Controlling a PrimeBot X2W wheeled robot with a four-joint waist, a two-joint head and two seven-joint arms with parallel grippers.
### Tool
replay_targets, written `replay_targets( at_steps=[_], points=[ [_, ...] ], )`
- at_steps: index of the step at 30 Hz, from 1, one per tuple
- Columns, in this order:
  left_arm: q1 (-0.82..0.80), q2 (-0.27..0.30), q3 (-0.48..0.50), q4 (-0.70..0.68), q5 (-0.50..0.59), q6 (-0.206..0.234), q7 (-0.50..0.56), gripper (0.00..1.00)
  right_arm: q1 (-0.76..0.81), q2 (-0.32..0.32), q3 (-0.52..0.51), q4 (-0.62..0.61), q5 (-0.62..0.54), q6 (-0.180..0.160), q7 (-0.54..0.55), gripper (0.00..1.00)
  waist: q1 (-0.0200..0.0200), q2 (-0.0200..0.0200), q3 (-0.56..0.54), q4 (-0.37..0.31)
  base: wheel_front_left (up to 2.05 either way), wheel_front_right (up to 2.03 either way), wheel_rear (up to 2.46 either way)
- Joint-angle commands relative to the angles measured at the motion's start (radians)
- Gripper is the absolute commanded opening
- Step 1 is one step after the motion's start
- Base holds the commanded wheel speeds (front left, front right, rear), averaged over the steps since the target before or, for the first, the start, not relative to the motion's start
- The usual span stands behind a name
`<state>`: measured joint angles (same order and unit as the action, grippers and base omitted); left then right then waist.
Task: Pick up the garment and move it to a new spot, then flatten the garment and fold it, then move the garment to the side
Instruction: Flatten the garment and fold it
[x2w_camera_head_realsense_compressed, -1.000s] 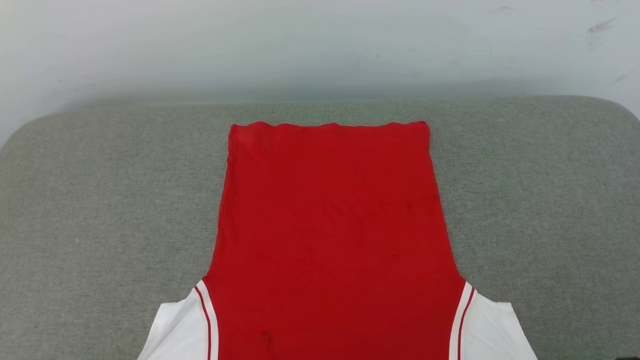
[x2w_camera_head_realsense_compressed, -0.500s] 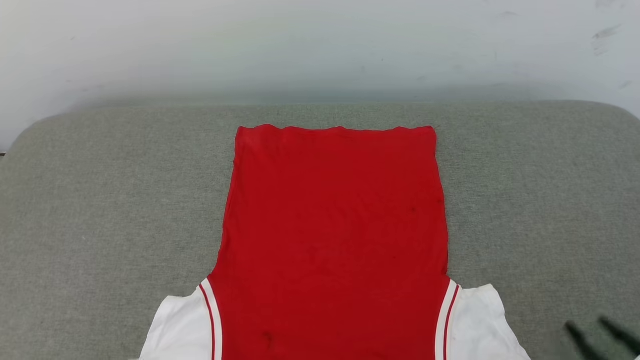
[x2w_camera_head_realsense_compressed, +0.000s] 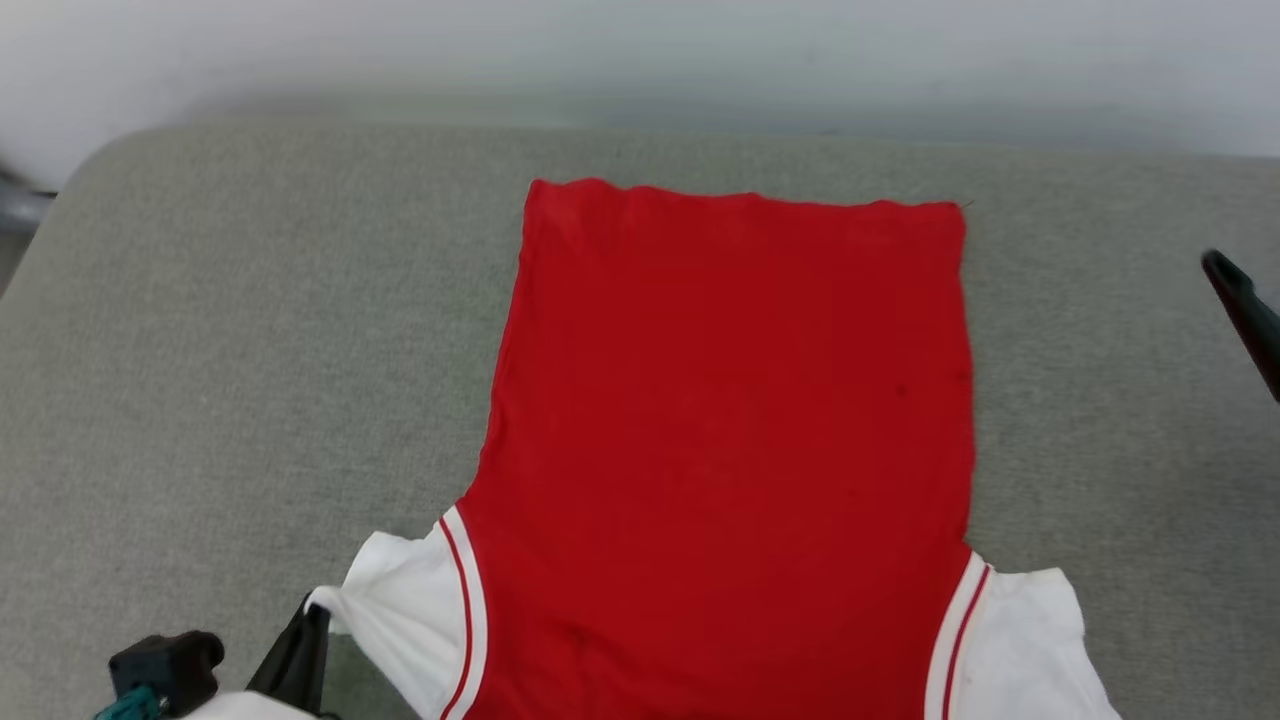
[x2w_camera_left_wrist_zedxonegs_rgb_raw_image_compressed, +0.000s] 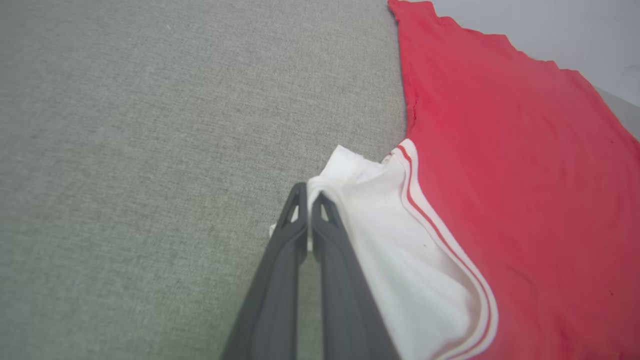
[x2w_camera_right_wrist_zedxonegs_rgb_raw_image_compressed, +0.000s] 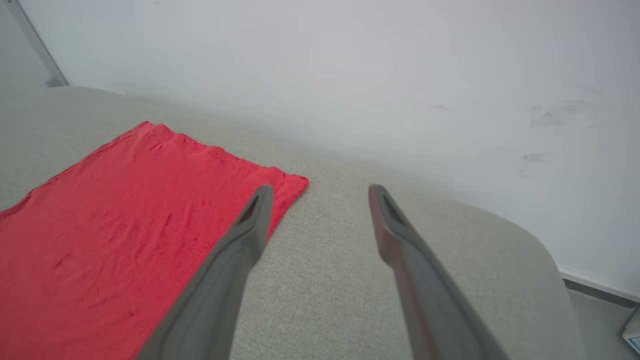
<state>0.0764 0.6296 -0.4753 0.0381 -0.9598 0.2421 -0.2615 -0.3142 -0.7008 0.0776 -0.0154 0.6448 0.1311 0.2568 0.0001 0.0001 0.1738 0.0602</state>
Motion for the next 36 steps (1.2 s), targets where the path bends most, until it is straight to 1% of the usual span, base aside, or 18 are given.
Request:
replay_targets(
  at_steps=[1,2,3,7,9,11,13,15,16,17,22,26,28,30,35,36],
  points=[
    [-0.033,-0.009,-0.001,-0.01,0.017,0.006,-0.004,0.0,-0.071,-0.007,0.04,-0.001,0.008,-0.001,0.084,1.0,-0.0001,-0.0001,0.058,0.042,0.0,0.0,0.0],
    [-0.048,-0.018,-0.006,-0.016,0.027,0.006,-0.004,0.0,-0.124,-0.012,0.056,-0.001,0.008,-0.001,0.126,1.0,-0.0001,-0.0001,0.077,0.054,0.0,0.0,0.0],
    [-0.079,-0.037,-0.012,-0.024,0.044,0.005,-0.004,0.0,-0.207,-0.023,0.088,0.027,0.012,-0.001,0.228,1.0,-0.0001,-0.0001,0.117,0.081,0.0,0.0,0.0],
    [-0.139,-0.074,-0.019,-0.028,0.081,-0.003,-0.005,0.0,-0.382,-0.045,0.135,0.097,0.024,-0.001,0.433,1.0,-0.0001,-0.0001,0.201,0.135,0.0,0.0,0.0],
    [-0.165,-0.098,-0.02,-0.029,0.101,-0.011,-0.005,0.0,-0.45,-0.045,0.15,0.147,0.041,-0.001,0.549,1.0,-0.0001,-0.0001,0.241,0.162,0.0,0.0,0.0],
    [-0.191,-0.121,-0.024,-0.03,0.122,-0.021,-0.005,0.0,-0.529,-0.057,0.167,0.18,0.048,-0.001,0.665,1.0,-0.0001,-0.0001,0.283,0.188,0.0,0.0,0.0],
    [-0.209,-0.142,-0.028,-0.026,0.14,-0.029,-0.005,0.0,-0.594,-0.07,0.185,0.209,0.038,-0.001,0.753,1.0,-0.0001,-0.0001,0.32,0.21,0.0,0.0,0.0],
    [-0.229,-0.166,-0.026,-0.02,0.157,-0.036,-0.005,0.0,-0.646,-0.065,0.203,0.236,0.03,-0.001,0.82,1.0,-0.0001,-0.0001,0.351,0.229,0.0,0.0,0.0],
    [-0.236,-0.175,-0.027,-0.018,0.164,-0.04,-0.005,0.0,-0.672,-0.062,0.21,0.245,0.025,-0.001,0.843,1.0,-0.0001,-0.0001,0.366,0.238,0.0,0.0,0.0],
    [-0.236,-0.175,-0.027,-0.018,0.164,-0.04,-0.005,0.0,-0.672,-0.062,0.21,0.245,0.025,-0.001,0.843,1.0,-0.0001,-0.0001,0.366,0.238,0.0,0.0,0.0],
    [-0.267,-0.22,-0.017,-0.006,0.202,-0.064,-0.004,0.0,-0.744,-0.046,0.234,0.304,-0.007,-0.001,0.931,1.0,-0.0001,-0.0001,0.425,0.272,0.0,0.0,0.0],
    [-0.286,-0.247,-0.004,0.0,0.228,-0.081,-0.002,0.0,-0.759,-0.031,0.249,0.338,-0.031,-0.001,0.955,1.0,-0.0001,-0.0001,0.464,0.286,0.0,0.0,0.0],
    [-0.291,-0.259,0.002,0.006,0.239,-0.089,0.0,0.0,-0.738,-0.025,0.267,0.362,-0.04,-0.001,0.97,1.0,-0.0001,-0.0001,0.478,0.289,0.0,0.0,0.0],
    [-0.295,-0.271,0.008,0.015,0.249,-0.097,0.001,0.0,-0.693,-0.033,0.297,0.381,-0.045,-0.001,0.991,1.0,-0.0001,-0.0001,0.487,0.292,0.0,0.0,0.0],
    [-0.294,-0.286,0.027,0.034,0.269,-0.112,0.003,0.0,-0.607,-0.05,0.321,0.396,-0.016,-0.001,1.027,1.0,-0.0001,-0.0001,0.497,0.289,0.0,0.0,0.0],
    [-0.293,-0.288,0.032,0.037,0.272,-0.114,0.003,0.0,-0.602,-0.057,0.322,0.391,-0.014,-0.001,1.027,0.34,-0.0001,-0.0001,0.497,0.287,0.0,0.0,0.0]
  ],
)
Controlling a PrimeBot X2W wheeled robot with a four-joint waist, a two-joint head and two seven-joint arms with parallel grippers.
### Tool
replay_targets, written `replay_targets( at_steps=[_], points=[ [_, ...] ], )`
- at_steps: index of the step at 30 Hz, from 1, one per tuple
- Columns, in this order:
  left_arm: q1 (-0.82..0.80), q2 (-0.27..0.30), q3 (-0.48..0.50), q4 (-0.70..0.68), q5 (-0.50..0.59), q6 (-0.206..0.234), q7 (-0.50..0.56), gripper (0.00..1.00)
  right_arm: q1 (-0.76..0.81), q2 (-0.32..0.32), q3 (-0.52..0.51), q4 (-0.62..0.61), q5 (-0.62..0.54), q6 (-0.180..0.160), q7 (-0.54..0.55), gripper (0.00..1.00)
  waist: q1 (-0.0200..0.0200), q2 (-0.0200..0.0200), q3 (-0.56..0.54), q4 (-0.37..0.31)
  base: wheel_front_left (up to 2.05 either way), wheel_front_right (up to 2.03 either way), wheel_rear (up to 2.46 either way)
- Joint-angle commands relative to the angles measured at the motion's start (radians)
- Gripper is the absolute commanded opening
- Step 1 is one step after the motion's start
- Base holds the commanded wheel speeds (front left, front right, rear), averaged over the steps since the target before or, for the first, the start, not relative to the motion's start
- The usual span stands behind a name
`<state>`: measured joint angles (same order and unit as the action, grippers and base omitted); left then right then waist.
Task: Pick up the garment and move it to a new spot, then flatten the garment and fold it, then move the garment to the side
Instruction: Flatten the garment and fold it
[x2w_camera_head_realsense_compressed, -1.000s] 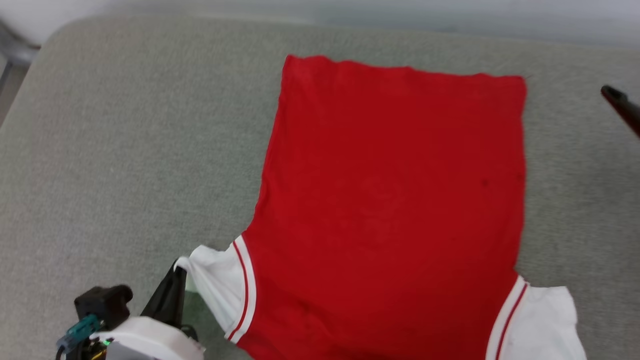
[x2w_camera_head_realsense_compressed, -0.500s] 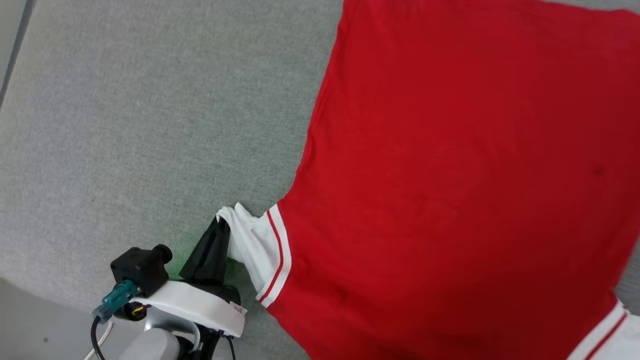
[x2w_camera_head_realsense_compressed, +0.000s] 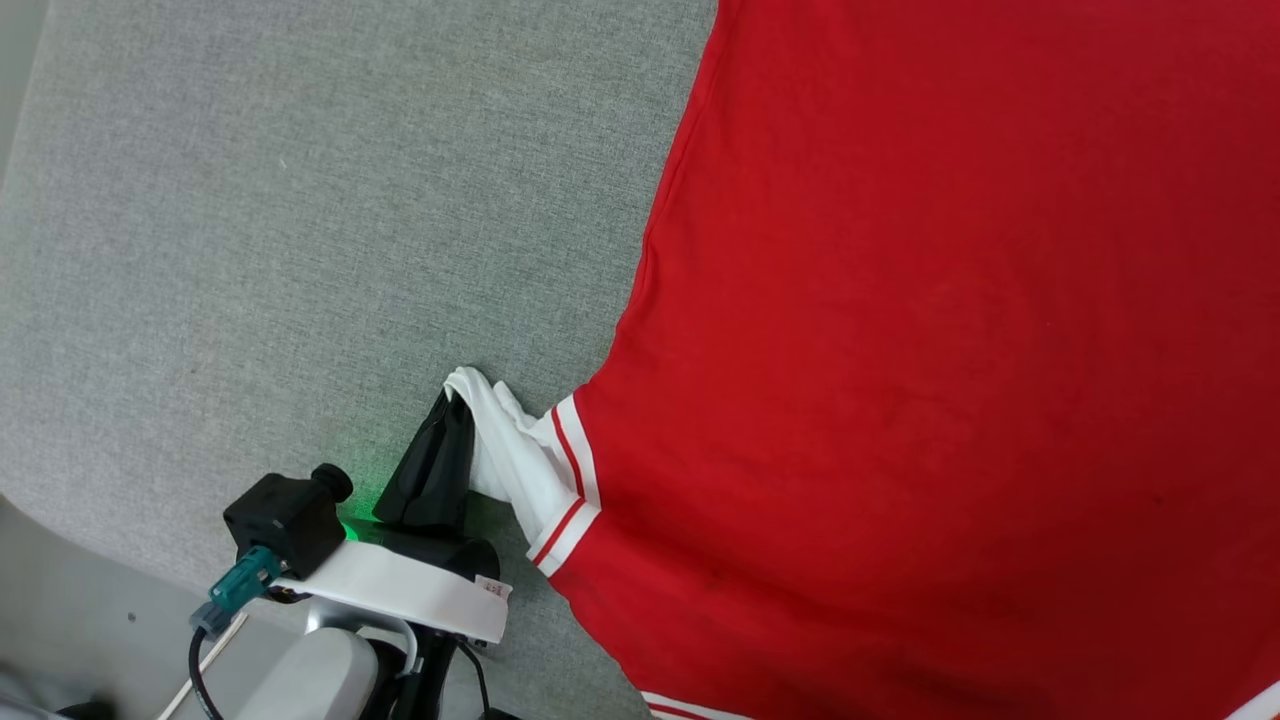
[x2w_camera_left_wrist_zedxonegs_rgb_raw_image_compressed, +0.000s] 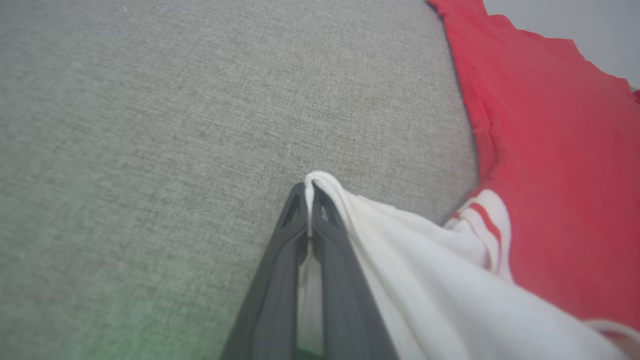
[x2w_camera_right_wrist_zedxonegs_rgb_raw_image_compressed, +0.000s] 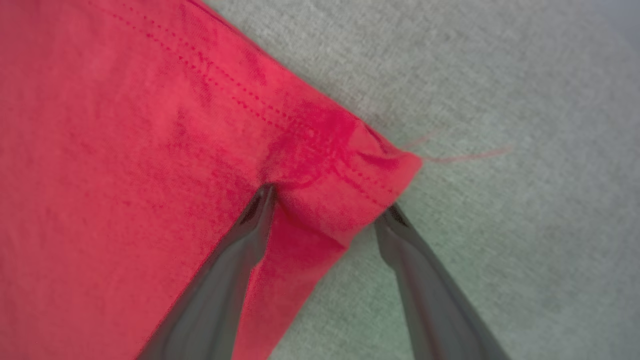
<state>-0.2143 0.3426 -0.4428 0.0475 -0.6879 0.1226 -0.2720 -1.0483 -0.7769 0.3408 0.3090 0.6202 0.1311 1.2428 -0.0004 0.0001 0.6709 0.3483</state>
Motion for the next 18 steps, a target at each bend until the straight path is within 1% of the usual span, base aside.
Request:
replay_targets(
  at_steps=[1,6,12,14,15,18],
  points=[
    [0.0,-0.004,0.006,0.03,0.003,0.003,0.014,0.0,0.132,0.015,0.056,0.065,0.013,-0.001,0.036,0.0,0.0004,-0.0001,-0.001,-0.003,0.0,0.0,0.0],
    [0.015,-0.008,0.028,0.041,0.014,-0.008,0.014,0.0,0.098,0.015,0.034,0.056,-0.003,-0.001,-0.02,0.0,0.0004,-0.0001,-0.023,-0.023,0.0,0.0,0.0],
    [0.038,-0.006,0.052,0.051,0.024,-0.018,0.012,0.0,0.042,0.064,0.0,0.054,0.02,-0.001,-0.13,0.0,0.0004,-0.0001,-0.085,-0.061,0.0,0.0,0.0],
    [0.05,0.0,0.057,0.055,0.023,-0.021,0.01,0.0,0.04,0.065,0.013,0.045,0.028,-0.001,-0.165,0.0,0.0004,-0.0001,-0.116,-0.077,0.0,0.0,0.0],
    [0.059,0.003,0.064,0.057,0.019,-0.021,0.01,0.0,0.049,0.054,0.039,0.033,0.044,-0.001,-0.192,0.0,0.0004,-0.0001,-0.149,-0.094,0.0,0.0,0.0],
    [0.08,0.014,0.074,0.063,0.013,-0.017,0.01,0.0,0.084,0.029,0.079,0.006,0.079,-0.001,-0.222,0.0,0.0004,-0.0001,-0.196,-0.122,0.0,0.0,0.0]
  ],
)
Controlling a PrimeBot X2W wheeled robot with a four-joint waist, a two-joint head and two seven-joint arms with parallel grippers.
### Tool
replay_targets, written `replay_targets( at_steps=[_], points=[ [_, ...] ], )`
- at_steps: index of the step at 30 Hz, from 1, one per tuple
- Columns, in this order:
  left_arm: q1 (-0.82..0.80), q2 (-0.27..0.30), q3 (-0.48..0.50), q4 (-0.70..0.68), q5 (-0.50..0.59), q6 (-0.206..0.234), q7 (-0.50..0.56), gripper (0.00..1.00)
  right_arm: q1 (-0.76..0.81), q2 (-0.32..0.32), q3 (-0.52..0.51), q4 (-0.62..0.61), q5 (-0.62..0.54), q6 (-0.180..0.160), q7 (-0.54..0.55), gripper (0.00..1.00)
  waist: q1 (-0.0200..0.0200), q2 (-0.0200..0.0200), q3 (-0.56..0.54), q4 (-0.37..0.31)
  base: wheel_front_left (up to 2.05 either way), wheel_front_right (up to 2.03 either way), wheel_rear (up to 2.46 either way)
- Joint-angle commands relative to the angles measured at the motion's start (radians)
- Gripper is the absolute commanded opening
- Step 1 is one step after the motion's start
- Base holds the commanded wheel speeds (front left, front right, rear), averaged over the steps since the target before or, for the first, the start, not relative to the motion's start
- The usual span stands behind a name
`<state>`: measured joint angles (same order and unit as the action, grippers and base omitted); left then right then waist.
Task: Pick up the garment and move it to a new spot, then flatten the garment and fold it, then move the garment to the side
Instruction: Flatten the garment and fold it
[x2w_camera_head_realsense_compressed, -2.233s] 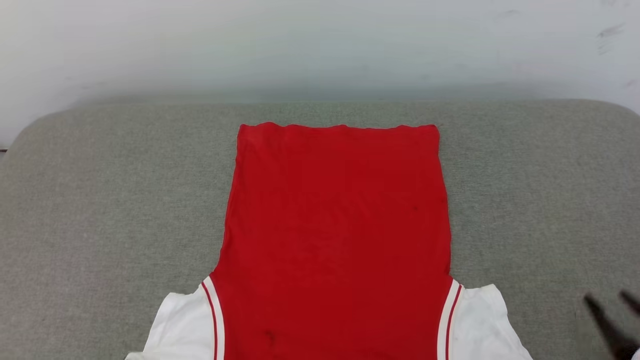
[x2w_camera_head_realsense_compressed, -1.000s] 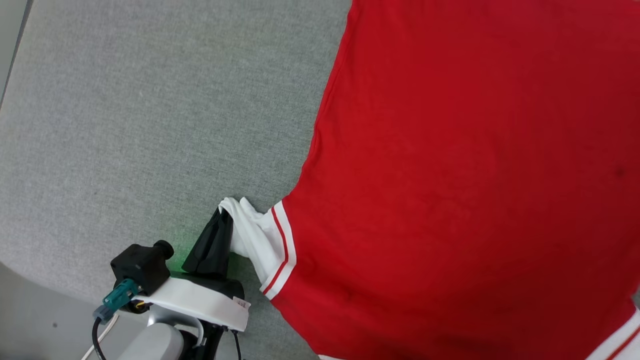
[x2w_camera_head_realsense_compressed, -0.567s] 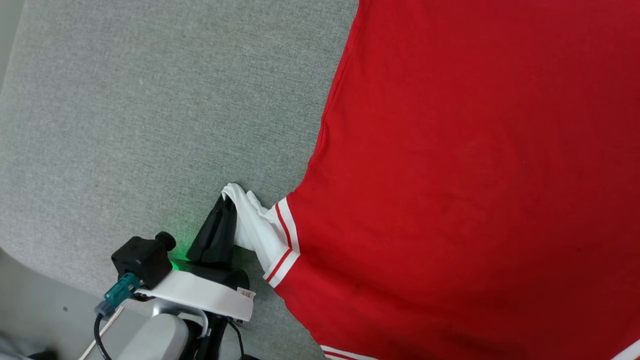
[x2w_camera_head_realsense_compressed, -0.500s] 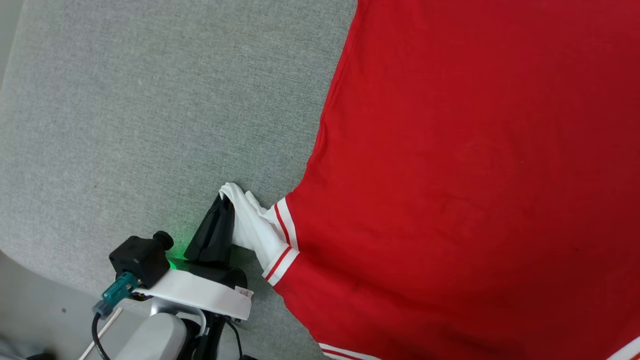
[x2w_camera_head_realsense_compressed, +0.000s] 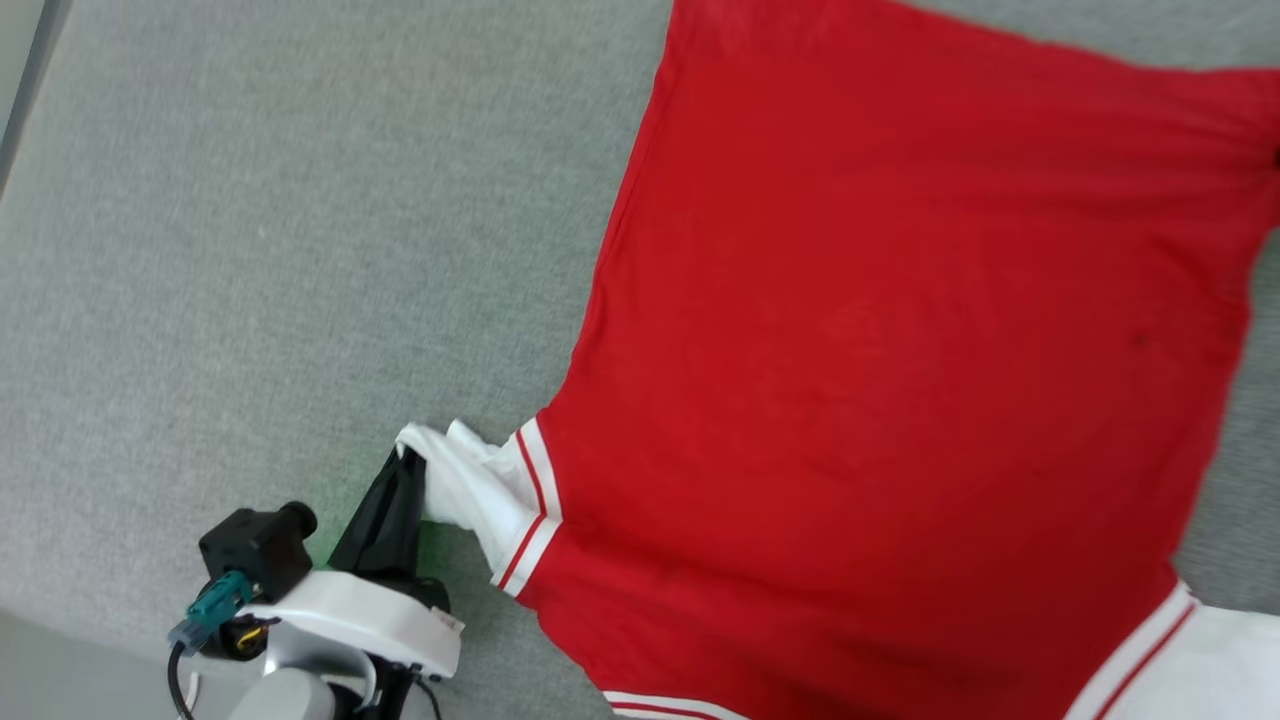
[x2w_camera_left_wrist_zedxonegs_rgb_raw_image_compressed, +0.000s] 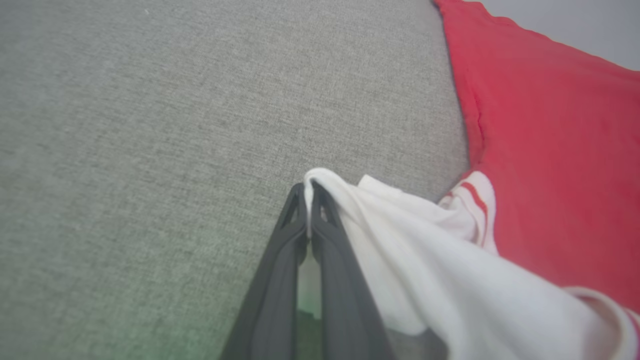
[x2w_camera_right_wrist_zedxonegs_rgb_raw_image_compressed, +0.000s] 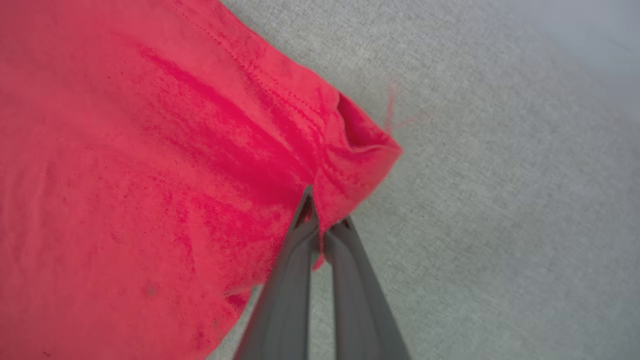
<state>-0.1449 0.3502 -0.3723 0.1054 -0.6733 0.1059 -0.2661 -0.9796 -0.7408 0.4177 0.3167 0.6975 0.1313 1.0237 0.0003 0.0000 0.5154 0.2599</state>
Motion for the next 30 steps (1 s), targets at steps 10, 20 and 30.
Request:
replay_targets(
  at_steps=[10,20,30],
  points=[
    [0.1,0.05,0.029,-0.001,-0.021,0.026,0.015,0.0,0.249,-0.128,0.061,-0.155,0.138,-0.001,-0.154,0.0,-0.0003,0.0,-0.186,-0.12,0.0,0.0,0.0],
    [0.197,0.089,0.053,-0.028,-0.045,0.053,0.031,0.0,0.663,-0.225,-0.007,-0.263,0.217,-0.001,-0.284,0.0,-0.0003,0.0,-0.286,-0.186,0.0,0.0,0.0],
    [0.258,0.107,0.073,-0.043,-0.061,0.071,0.03,0.0,1.034,-0.163,-0.08,-0.299,0.217,-0.001,-0.324,0.0,-0.0003,0.0,-0.326,-0.242,0.0,0.0,0.0]
  ],
)
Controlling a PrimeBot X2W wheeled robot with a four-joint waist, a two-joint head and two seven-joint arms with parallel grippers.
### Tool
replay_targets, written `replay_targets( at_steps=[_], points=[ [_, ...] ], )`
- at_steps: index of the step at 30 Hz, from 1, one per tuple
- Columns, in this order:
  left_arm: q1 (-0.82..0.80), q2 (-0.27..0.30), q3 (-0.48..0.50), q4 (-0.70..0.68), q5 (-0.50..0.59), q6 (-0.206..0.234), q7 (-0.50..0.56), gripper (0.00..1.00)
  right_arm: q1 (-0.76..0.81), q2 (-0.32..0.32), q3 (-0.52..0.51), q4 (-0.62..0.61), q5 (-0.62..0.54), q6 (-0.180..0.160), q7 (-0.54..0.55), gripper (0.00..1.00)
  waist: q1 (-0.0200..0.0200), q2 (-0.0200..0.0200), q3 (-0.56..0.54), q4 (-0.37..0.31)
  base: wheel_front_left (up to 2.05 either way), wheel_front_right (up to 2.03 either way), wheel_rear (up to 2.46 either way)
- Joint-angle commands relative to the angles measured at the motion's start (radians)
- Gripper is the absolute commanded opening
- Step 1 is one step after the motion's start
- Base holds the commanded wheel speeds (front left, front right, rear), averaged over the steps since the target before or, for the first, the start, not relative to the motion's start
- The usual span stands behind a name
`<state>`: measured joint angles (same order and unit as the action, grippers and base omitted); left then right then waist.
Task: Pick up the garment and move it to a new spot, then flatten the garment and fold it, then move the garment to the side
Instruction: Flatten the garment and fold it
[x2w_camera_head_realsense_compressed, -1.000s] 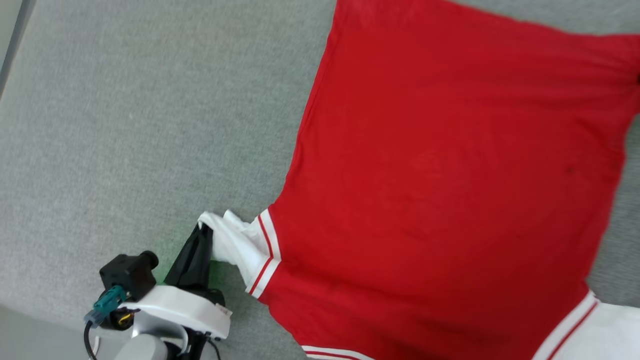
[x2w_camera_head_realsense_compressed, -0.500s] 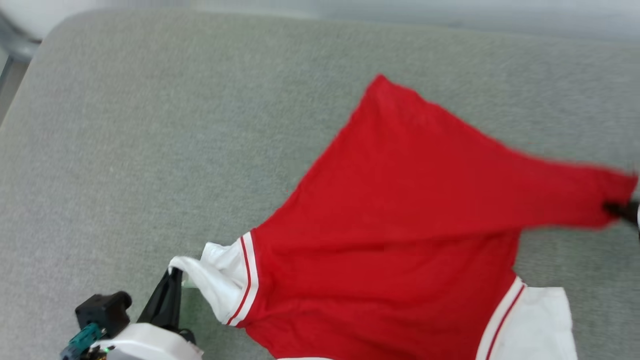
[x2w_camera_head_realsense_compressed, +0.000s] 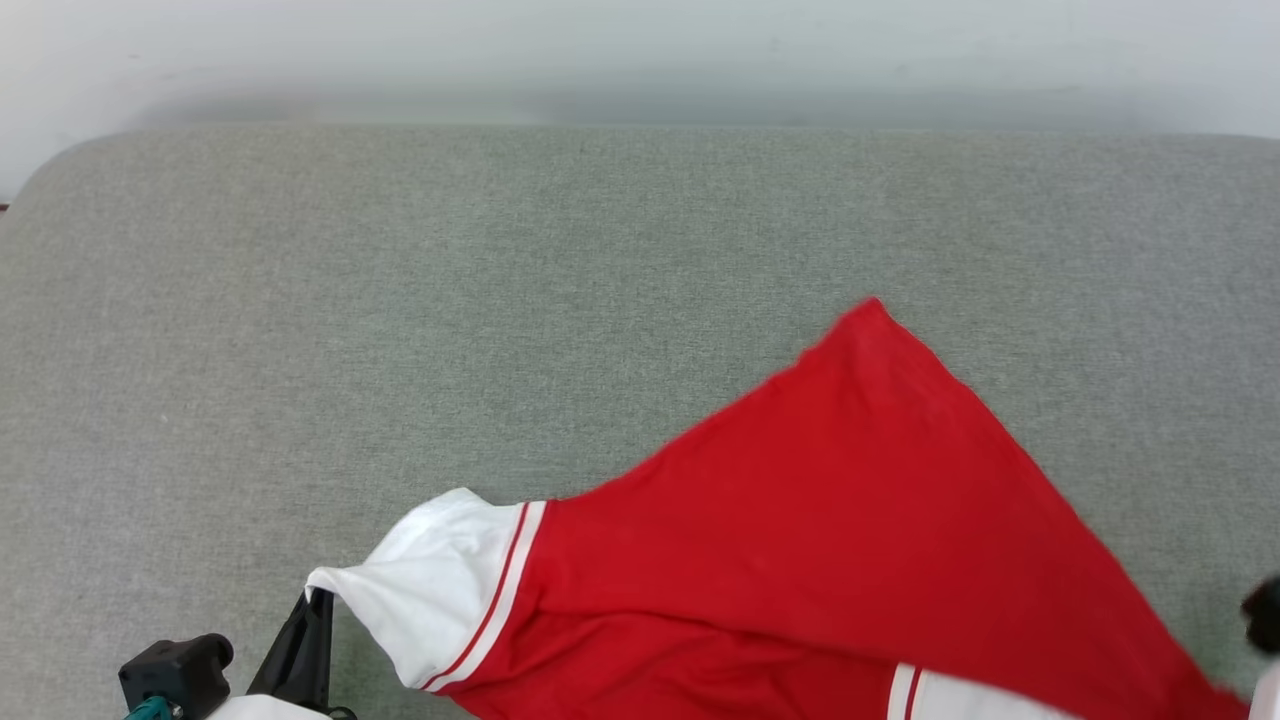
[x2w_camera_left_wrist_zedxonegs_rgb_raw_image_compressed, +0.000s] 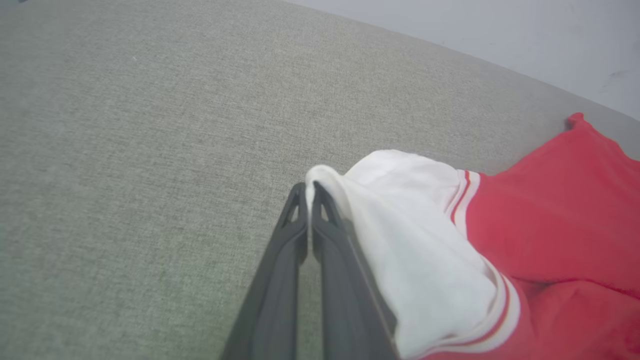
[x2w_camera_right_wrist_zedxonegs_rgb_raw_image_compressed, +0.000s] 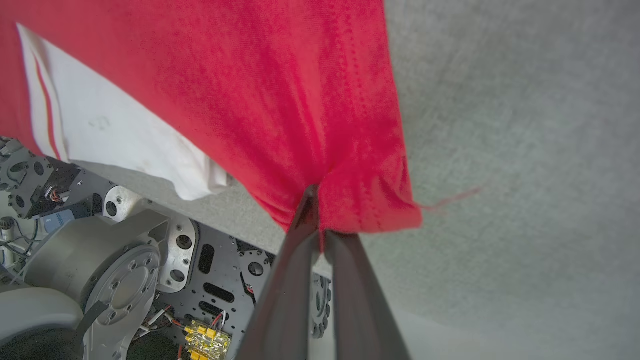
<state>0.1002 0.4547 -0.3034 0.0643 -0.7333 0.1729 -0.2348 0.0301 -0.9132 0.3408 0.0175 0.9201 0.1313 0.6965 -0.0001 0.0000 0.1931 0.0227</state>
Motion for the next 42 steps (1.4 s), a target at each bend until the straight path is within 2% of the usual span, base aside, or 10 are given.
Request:
replay_targets(
  at_steps=[1,6,14,15,16,17,26,31,36,42],
  points=[
    [0.013,0.004,0.004,-0.004,-0.001,0.005,0.0,0.0,0.053,0.019,-0.007,0.001,-0.011,-0.001,0.003,0.0,0.0001,0.0,-0.004,-0.006,0.0,0.0,0.0],
    [0.008,0.011,0.005,-0.009,0.002,0.007,0.001,0.0,0.144,0.076,-0.028,0.012,-0.06,-0.001,-0.022,0.0,0.0001,0.0,0.006,-0.01,0.0,0.0,0.0],
    [-0.008,0.012,-0.001,-0.003,0.004,0.008,0.003,0.0,0.145,0.172,-0.024,0.072,-0.146,-0.001,-0.112,0.0,0.0001,0.0,0.013,-0.006,0.0,0.0,0.0],
    [-0.009,0.013,-0.001,-0.002,0.005,0.009,0.003,0.0,0.135,0.185,-0.032,0.08,-0.154,-0.001,-0.133,0.23,0.0001,0.0,0.012,-0.007,0.0,0.0,0.0],
    [-0.008,0.013,-0.001,-0.001,0.005,0.01,0.002,0.0,0.126,0.196,-0.039,0.091,-0.158,-0.002,-0.143,0.58,0.0001,0.0,0.009,-0.008,0.0,0.0,0.0],
    [-0.007,0.012,-0.001,0.0,0.004,0.01,0.001,0.0,0.118,0.202,-0.041,0.095,-0.16,-0.002,-0.151,1.0,0.0001,0.0,0.005,-0.009,0.0,0.0,0.0],
    [0.002,0.012,-0.007,-0.015,0.008,0.01,-0.004,0.0,0.001,0.187,-0.191,0.007,-0.17,-0.001,-0.265,1.0,0.0001,0.0,-0.02,-0.003,0.0,0.0,0.0],
    [-0.017,0.016,-0.017,-0.037,0.017,0.011,0.004,0.0,-0.137,0.171,-0.254,-0.086,-0.183,-0.001,-0.24,1.0,0.0001,0.0,-0.007,0.013,0.0,0.0,0.0],
    [-0.049,0.009,-0.036,-0.054,0.031,0.011,0.013,0.0,-0.3,0.15,-0.22,-0.141,-0.186,-0.001,-0.149,1.0,0.0001,0.0,0.025,0.038,0.0,0.0,0.0],
    [-0.1,-0.01,-0.065,-0.063,0.053,0.002,0.015,0.0,-0.487,0.127,-0.076,-0.115,-0.189,-0.001,0.015,1.0,0.0001,0.0,0.074,0.076,0.0,0.0,0.0]
  ],
)
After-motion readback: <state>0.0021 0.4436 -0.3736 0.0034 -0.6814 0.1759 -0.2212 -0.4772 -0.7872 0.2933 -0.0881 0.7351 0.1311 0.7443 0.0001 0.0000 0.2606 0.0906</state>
